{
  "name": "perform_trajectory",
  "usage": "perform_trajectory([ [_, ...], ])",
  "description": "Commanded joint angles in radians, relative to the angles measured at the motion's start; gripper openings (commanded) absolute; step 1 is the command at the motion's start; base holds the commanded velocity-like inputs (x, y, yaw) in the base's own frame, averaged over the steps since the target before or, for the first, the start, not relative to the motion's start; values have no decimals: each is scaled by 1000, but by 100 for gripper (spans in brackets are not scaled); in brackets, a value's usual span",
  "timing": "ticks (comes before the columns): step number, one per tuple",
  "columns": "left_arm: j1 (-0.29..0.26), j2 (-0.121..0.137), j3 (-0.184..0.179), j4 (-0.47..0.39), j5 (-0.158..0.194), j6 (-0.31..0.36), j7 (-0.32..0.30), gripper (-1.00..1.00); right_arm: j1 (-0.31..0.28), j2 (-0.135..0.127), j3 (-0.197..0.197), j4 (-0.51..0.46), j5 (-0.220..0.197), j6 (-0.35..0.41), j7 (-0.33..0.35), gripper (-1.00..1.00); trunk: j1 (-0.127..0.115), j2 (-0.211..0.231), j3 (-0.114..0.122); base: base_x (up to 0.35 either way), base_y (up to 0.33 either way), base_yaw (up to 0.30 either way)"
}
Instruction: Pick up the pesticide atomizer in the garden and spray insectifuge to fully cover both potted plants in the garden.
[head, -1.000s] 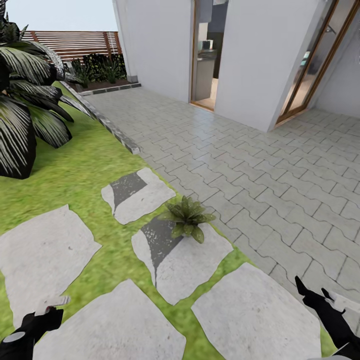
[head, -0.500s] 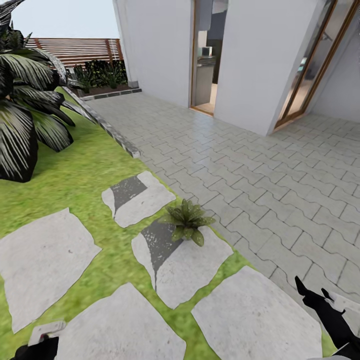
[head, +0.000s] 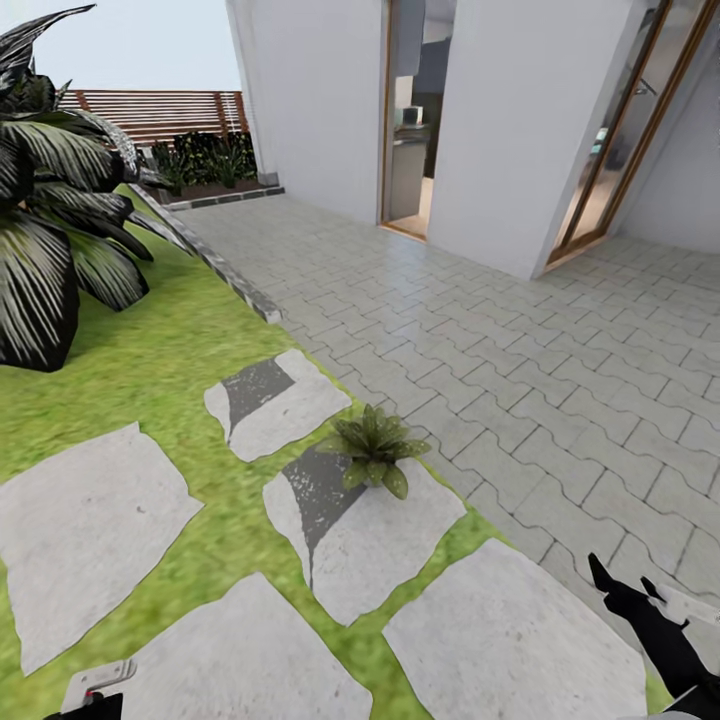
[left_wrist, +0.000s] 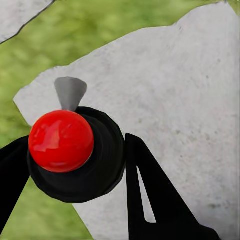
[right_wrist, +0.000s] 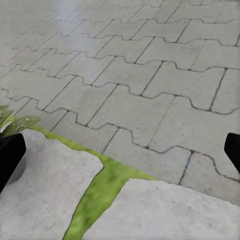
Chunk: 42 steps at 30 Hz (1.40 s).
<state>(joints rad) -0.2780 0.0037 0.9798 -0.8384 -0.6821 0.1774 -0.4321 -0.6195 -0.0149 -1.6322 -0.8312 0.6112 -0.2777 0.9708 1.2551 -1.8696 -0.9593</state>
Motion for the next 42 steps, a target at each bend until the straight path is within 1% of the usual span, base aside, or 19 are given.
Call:
perform_trajectory([
  [1, -1, -1, 4, -2, -5, 3, -8, -100, -2, 0, -6, 0, 16, -5, 5, 100, 0, 0, 1, 0, 0, 0],
  [2, -1, -1, 4, -2, -5, 3, -8, -100, -2, -1, -6, 1, 52, 0, 4, 100, 0, 0, 3, 0, 0, -29],
  [4, -1, -1, 4, -2, -5, 4, -8, -100, -1, -4, -7, 8, 175, 6, 4, 100, 0, 0, 6, 0, 0, -84],
  [6, -1, -1, 4, -2, -5, 3, -8, -100, 17, -6, -7, 12, 245, 8, 2, 100, 0, 0, 9, 0, 0, -112],
  [9, -1, -1, 4, -2, -5, 3, -8, -100, 43, -7, -8, 15, 273, 9, 2, 100, 0, 0, 14, 0, 0, -123],
  [13, -1, -1, 3, -2, -5, 3, -10, -100, 58, -7, -8, 15, 284, 10, 4, 100, 0, 0, 20, 0, 0, -133],
  [14, -1, -1, 3, -2, -5, 4, -9, -100, 60, -6, -7, 16, 294, 13, 4, 100, 0, 0, 22, 0, 0, -150],
  [17, -1, -1, 3, -2, -5, 4, -9, -100, 62, -3, -7, 16, 374, 52, 2, 100, 0, 0, 27, 0, 0, -159],
  [18, -1, -1, 2, -2, -5, 3, -10, -100, 62, -3, -7, 17, 404, 76, -8, 100, 0, 0, 28, 0, 0, -149],
  [19, -1, -1, 2, -2, -5, 3, -10, -100, 62, -3, -8, 22, 432, 106, -65, 100, 0, 0, 30, 0, 0, -112],
  [20, -1, -1, 2, -2, -5, 4, -9, -100, 62, -3, -8, 24, 443, 118, -131, 100, 0, 0, 31, 0, 0, -97],
  [22, -1, -1, 2, -2, -5, 4, -9, -100, 63, -2, -8, 31, 453, 132, -330, 100, 0, 0, 34, 0, 0, -86],
  [23, -1, -1, 2, -2, -5, 4, -9, -100, 63, -1, -9, 48, 456, 136, -471, 100, 0, 0, 36, 0, 0, -87],
  [24, -1, -1, 2, -2, -5, 4, -9, -100, 63, -1, -9, 71, 457, 137, -549, 100, 0, 0, 38, 0, 0, -91],
  [25, -1, -2, 2, -2, -5, 4, -9, -100, 63, -1, -8, 103, 458, 138, -607, 100, 0, 0, 39, 0, 0, -95],
  [26, -1, -1, 2, -2, -6, 4, -9, -100, 63, -2, -8, 161, 460, 139, -658, 100, 0, 0, 41, 0, 0, -99],
  [29, -1, -2, 2, -2, -6, 4, -10, -100, 63, -4, -8, 260, 461, 139, -700, 100, 0, 0, 45, 0, 0, -95],
  [39, -1, -2, 1, -1, -6, 4, -10, -100, 63, -1, -6, 304, 461, 140, -711, 100, 0, 0, 47, 0, 0, -14],
  [42, -1, -2, 1, -1, -7, 3, -10, -100, 63, 0, -6, 358, 461, 140, -711, 100, 0, 0, 47, 0, 0, 0],
])
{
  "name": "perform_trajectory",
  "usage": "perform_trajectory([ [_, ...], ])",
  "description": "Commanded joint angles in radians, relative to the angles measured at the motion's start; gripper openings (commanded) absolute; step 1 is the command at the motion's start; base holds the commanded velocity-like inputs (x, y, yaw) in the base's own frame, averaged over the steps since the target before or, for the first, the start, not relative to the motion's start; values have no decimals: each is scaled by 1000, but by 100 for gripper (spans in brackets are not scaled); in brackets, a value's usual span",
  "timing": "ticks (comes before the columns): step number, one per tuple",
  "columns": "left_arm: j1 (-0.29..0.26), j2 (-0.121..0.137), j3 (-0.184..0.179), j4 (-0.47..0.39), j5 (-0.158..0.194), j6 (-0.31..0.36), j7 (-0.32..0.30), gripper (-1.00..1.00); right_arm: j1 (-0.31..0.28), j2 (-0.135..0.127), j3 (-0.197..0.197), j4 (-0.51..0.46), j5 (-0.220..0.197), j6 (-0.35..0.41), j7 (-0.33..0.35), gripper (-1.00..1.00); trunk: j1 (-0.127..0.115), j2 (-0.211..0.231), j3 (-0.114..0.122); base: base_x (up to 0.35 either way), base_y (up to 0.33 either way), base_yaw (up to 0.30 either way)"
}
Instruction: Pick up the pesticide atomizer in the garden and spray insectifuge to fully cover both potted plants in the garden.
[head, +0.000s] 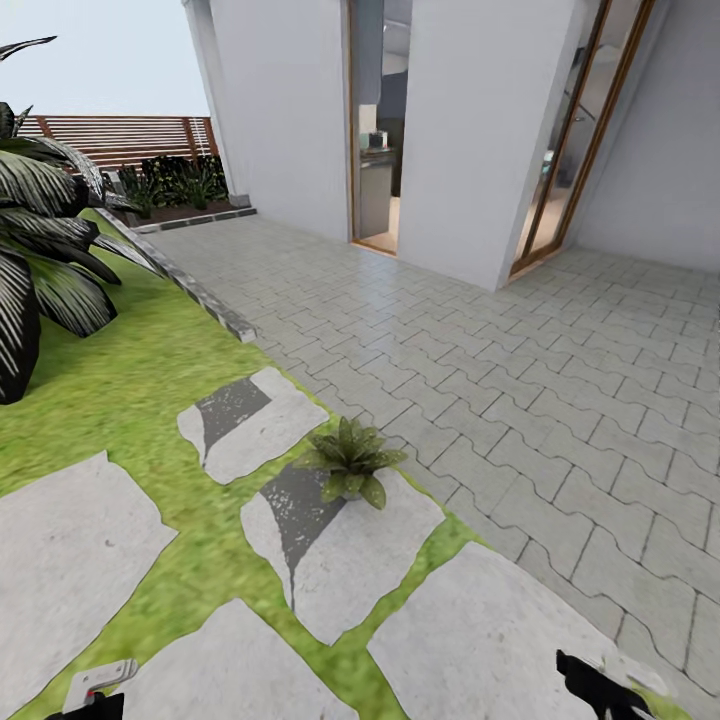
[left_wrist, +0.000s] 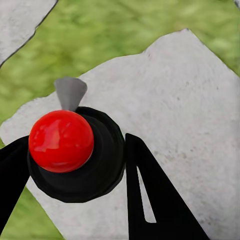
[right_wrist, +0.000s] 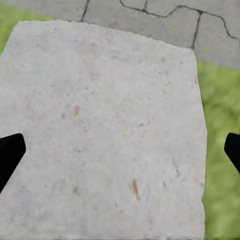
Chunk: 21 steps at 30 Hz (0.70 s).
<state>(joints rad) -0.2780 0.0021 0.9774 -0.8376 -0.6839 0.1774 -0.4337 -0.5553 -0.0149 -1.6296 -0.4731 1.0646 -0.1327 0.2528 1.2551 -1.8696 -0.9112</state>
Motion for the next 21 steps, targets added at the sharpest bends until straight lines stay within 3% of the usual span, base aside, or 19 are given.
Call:
perform_trajectory([
  [1, -1, -1, 4, -2, -4, 3, -8, -100, -2, 0, -8, 29, 8, -5, 6, 100, 0, 0, -1, 0, 0, 0],
  [6, -1, -1, 4, -1, -5, 4, -8, -100, -2, 1, -8, 126, 8, -5, 6, 100, 0, 0, -1, 0, 0, 0],
  [21, -1, -1, 4, -1, -5, 4, -8, -100, -2, 1, -9, 140, 8, -5, 6, 100, 0, 0, -1, 0, 0, 0],
])
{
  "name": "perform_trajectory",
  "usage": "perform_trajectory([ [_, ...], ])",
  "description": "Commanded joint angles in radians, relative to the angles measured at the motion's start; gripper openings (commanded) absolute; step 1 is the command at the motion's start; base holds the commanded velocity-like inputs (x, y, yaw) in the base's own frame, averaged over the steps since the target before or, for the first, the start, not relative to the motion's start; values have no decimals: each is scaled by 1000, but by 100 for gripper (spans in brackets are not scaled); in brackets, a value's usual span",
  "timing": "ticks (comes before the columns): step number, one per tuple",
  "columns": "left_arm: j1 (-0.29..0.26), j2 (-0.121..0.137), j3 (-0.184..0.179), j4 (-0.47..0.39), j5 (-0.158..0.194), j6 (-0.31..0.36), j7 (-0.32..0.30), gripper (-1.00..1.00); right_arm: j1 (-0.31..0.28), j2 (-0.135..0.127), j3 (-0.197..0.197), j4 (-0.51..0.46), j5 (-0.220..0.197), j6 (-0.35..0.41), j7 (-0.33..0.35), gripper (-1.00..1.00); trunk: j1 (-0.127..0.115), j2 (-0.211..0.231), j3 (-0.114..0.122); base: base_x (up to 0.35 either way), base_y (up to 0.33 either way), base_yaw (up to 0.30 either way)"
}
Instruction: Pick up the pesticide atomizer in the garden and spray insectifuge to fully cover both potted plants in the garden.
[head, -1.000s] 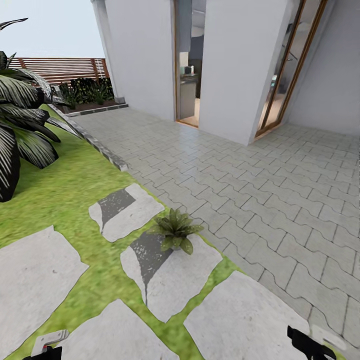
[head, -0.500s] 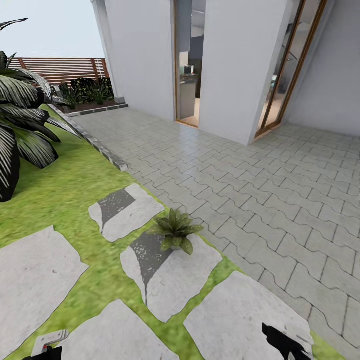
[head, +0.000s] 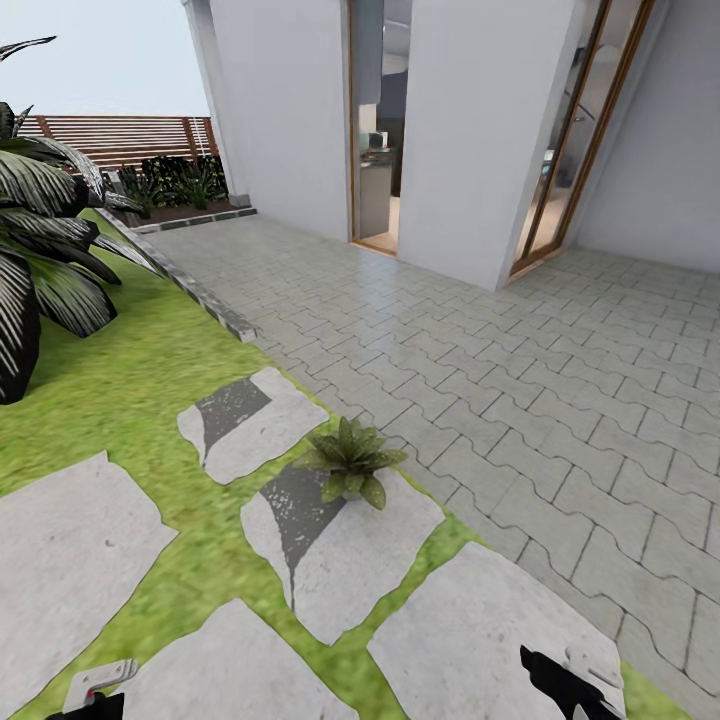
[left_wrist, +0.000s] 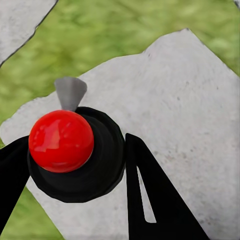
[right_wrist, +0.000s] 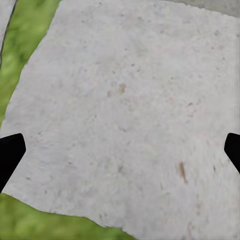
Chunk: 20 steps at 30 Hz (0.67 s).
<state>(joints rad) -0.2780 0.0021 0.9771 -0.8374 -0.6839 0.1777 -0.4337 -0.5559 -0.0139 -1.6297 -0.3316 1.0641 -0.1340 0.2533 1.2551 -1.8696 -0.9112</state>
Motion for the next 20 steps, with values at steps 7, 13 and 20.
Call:
perform_trajectory([
  [7, -1, -1, 4, -2, -5, 3, -8, -100, -1, 0, -9, -1, 8, -4, 6, 100, 0, 0, -1, 0, 0, 0],
  [13, -1, -1, 5, -2, -5, 3, -7, -100, -1, 0, -9, -1, 8, -4, 6, 100, 0, 0, -1, 0, 0, 0],
  [20, -1, -1, 3, -2, -5, 3, -7, -100, -1, 0, -9, -1, 8, -4, 6, 100, 0, 0, -1, 0, 0, 0],
])
